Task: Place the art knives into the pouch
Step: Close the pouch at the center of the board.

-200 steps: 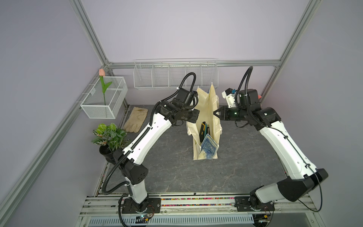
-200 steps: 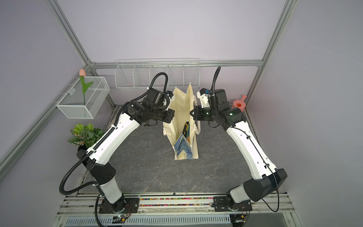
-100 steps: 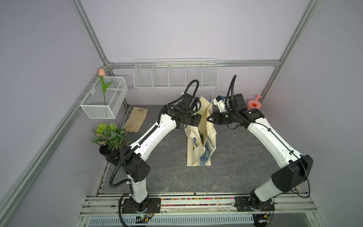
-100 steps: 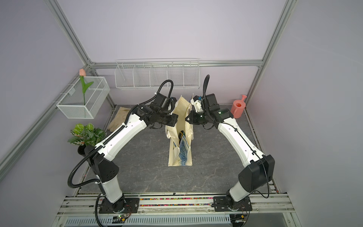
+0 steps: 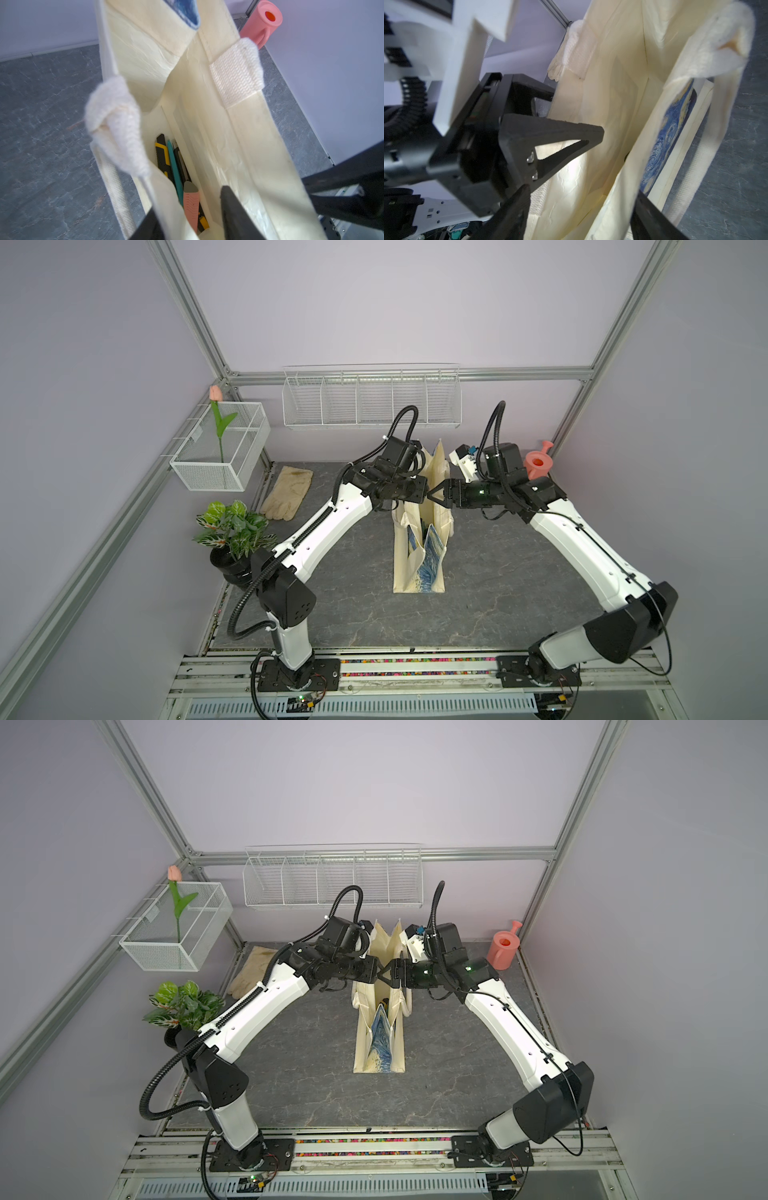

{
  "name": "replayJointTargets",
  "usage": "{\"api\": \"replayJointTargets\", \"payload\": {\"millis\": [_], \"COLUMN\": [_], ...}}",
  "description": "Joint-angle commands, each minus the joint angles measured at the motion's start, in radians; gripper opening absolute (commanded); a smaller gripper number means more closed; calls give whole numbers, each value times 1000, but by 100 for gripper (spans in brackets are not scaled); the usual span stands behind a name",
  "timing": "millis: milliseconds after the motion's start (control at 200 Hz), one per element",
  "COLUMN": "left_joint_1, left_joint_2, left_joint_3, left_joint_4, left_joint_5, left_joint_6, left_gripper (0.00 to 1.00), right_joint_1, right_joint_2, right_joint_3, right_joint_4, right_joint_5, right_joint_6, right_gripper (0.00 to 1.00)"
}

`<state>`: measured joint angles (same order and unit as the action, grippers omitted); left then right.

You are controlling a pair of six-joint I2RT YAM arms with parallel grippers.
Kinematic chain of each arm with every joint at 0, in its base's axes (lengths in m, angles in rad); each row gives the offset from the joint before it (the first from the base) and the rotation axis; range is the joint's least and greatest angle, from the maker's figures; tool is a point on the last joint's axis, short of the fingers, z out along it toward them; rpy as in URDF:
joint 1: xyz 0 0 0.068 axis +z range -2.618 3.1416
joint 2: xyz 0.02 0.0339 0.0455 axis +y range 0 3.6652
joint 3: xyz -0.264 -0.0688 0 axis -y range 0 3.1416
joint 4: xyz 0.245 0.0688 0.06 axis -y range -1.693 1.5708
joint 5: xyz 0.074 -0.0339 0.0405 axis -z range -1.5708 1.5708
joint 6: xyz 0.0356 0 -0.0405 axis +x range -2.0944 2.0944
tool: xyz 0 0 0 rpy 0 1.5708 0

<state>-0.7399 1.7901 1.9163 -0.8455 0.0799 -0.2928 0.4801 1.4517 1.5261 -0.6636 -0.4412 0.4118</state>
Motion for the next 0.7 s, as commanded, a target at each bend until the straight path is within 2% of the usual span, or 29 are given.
{"api": "replayJointTargets", "payload": {"millis": [0, 310, 465, 695], "left_joint_1": [0, 25, 32, 57], "left_joint_2": [-70, -139, -210, -353], "left_joint_3": [-2, -25, -132, -304], "left_joint_4": [57, 56, 58, 77], "left_joint_5": [-1, -21, -74, -129], "left_joint_6": [-20, -22, -17, -34], "left_gripper": [51, 53, 53, 53], "right_joint_1": [13, 40, 85, 150], "right_joint_2": [-78, -184, -214, -269], "right_joint_3": [-48, -113, -138, -178], "right_joint_4": [11, -40, -87, -100], "right_joint_5": [22, 112, 208, 265], "right_joint_6": [-13, -23, -27, 0], "right_gripper": [79, 91, 95, 96]}}
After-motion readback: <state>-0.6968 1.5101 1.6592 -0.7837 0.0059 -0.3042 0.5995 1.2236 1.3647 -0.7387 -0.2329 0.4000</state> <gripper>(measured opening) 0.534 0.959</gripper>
